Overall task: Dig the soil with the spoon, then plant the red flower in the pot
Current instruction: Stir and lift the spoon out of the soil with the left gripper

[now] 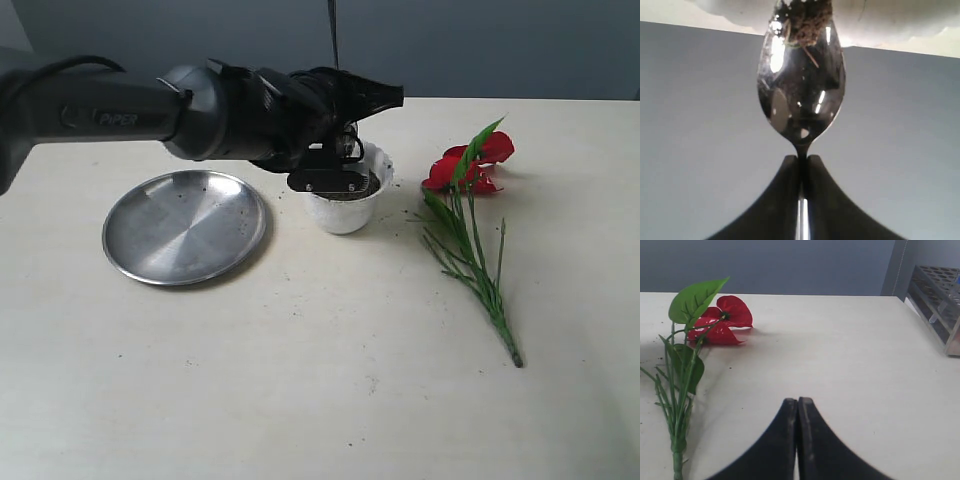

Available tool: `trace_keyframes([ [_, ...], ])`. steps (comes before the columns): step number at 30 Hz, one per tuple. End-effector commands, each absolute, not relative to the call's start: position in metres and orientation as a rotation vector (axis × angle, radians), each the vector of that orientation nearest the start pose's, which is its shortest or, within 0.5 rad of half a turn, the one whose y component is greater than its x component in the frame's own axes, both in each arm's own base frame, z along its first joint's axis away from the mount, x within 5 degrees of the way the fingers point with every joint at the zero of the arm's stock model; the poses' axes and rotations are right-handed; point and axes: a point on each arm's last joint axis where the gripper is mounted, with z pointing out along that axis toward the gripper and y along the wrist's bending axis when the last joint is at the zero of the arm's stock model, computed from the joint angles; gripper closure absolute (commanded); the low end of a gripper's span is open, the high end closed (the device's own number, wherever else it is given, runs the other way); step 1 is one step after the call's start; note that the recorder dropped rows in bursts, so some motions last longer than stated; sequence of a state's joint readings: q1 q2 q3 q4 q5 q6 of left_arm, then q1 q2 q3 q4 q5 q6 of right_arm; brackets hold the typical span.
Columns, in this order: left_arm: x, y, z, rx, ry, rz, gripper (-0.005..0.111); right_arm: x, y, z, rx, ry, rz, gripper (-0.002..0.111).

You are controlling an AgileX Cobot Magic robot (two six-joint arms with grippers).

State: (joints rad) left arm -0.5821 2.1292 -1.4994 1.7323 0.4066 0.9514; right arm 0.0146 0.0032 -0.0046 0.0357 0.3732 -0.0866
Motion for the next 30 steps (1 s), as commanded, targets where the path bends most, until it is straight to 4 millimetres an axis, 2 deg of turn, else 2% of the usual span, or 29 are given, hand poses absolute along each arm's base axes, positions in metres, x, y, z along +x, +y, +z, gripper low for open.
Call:
trace_keyframes([
  [1, 0.426, -0.237, 0.181, -2.850, -0.132, -1.745, 0.106, 0.053, 0.002, 0.181, -0.070, 1.843, -0.018, 0.108],
  [4, 0.427, -0.237, 0.169, -2.859, -0.128, -1.710, 0.106, 0.053, 0.002, 0.181, -0.070, 1.843, -0.018, 0.108],
  [9, 0.426, -0.238, 0.161, -2.898, -0.171, -1.665, 0.106, 0.053, 0.002, 0.181, -0.071, 1.843, -0.020, 0.108],
  [15, 0.413, -0.232, 0.138, -2.927, -0.136, -1.543, 0.106, 0.053, 0.002, 0.181, -0.071, 1.843, -0.020, 0.108],
  [17, 0.412, -0.231, 0.136, -2.928, -0.134, -1.534, 0.106, 0.053, 0.002, 0.181, -0.071, 1.843, -0.020, 0.108],
  [22, 0.411, -0.232, 0.145, -2.930, -0.122, -1.561, 0.106, 0.053, 0.002, 0.181, -0.071, 1.843, -0.020, 0.108],
  [30, 0.410, -0.231, 0.174, -2.905, -0.109, -1.659, 0.106, 0.053, 0.002, 0.181, -0.070, 1.843, -0.018, 0.108],
])
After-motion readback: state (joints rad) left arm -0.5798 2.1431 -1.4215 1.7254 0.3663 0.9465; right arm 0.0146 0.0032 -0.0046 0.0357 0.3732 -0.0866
